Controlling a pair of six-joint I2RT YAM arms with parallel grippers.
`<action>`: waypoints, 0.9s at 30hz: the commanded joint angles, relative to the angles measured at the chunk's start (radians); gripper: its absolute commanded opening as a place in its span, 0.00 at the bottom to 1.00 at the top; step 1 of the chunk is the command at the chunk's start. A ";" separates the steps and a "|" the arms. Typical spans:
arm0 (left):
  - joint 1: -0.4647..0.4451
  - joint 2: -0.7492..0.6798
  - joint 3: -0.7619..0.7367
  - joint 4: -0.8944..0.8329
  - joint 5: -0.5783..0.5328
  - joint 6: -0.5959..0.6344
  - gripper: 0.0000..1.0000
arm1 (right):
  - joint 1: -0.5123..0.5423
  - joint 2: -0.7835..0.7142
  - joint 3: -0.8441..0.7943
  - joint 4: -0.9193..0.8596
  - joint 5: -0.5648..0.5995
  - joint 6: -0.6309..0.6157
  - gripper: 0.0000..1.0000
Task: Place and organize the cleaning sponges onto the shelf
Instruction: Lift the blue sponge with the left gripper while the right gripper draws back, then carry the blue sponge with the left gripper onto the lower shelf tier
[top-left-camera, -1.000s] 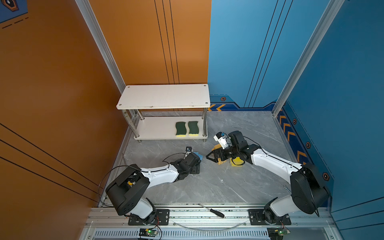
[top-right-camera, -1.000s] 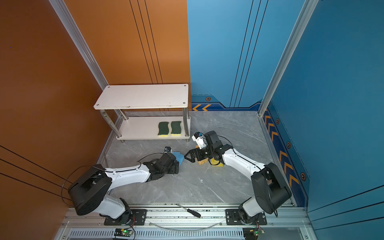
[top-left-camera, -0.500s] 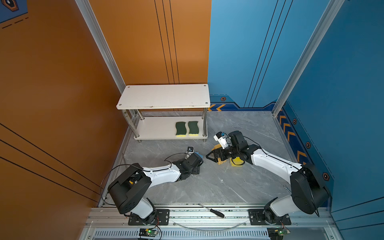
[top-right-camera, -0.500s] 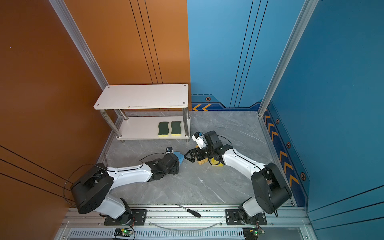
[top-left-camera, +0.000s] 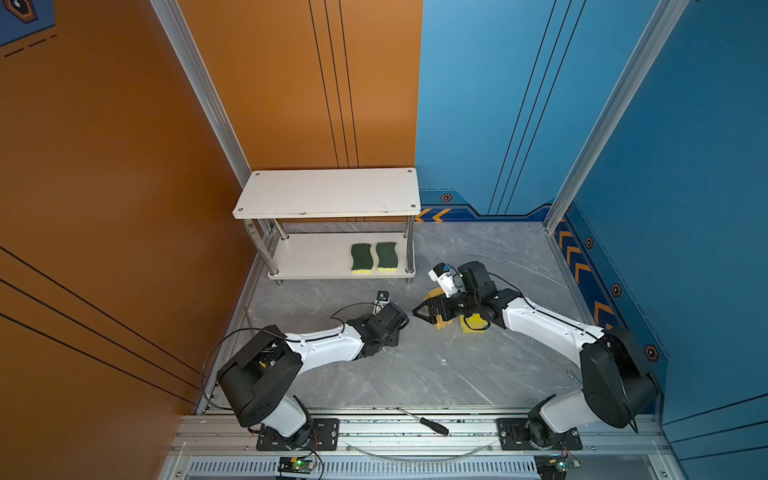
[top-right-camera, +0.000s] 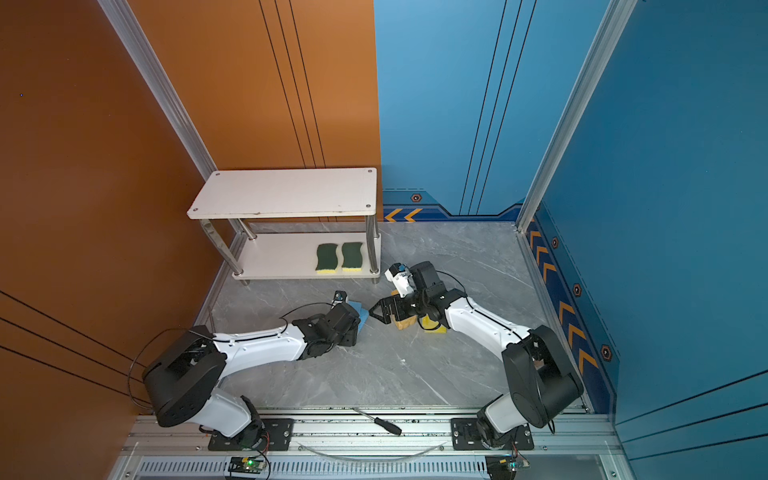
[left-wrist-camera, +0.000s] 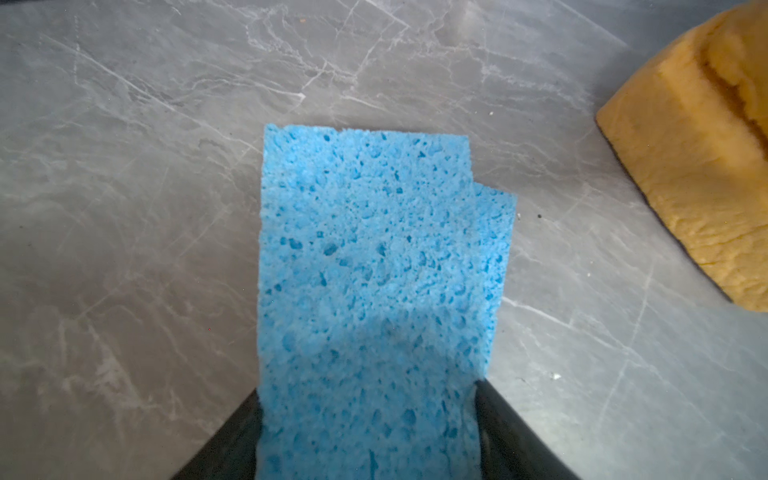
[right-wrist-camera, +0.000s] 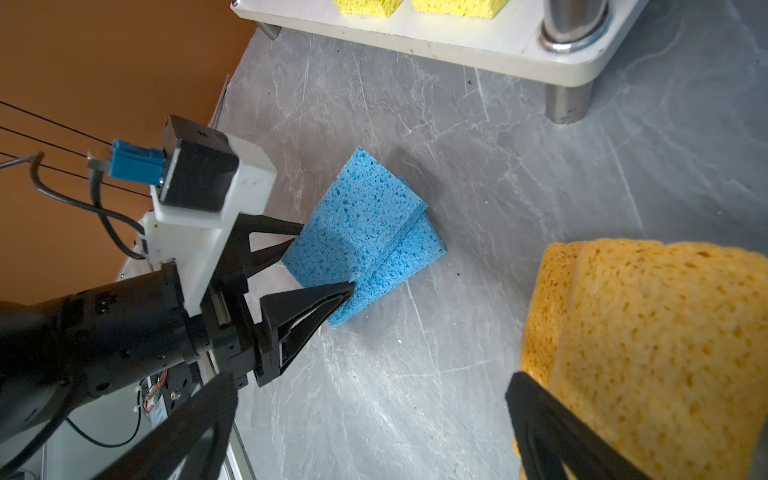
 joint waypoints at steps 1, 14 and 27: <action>-0.010 -0.040 0.028 -0.077 -0.036 0.026 0.69 | -0.006 -0.017 -0.006 0.011 -0.017 0.009 1.00; 0.022 -0.185 0.024 -0.156 -0.075 0.077 0.68 | -0.007 -0.008 -0.002 0.016 -0.022 0.011 1.00; 0.164 -0.421 0.024 -0.232 -0.050 0.182 0.66 | -0.008 -0.008 -0.004 0.017 -0.023 0.014 1.00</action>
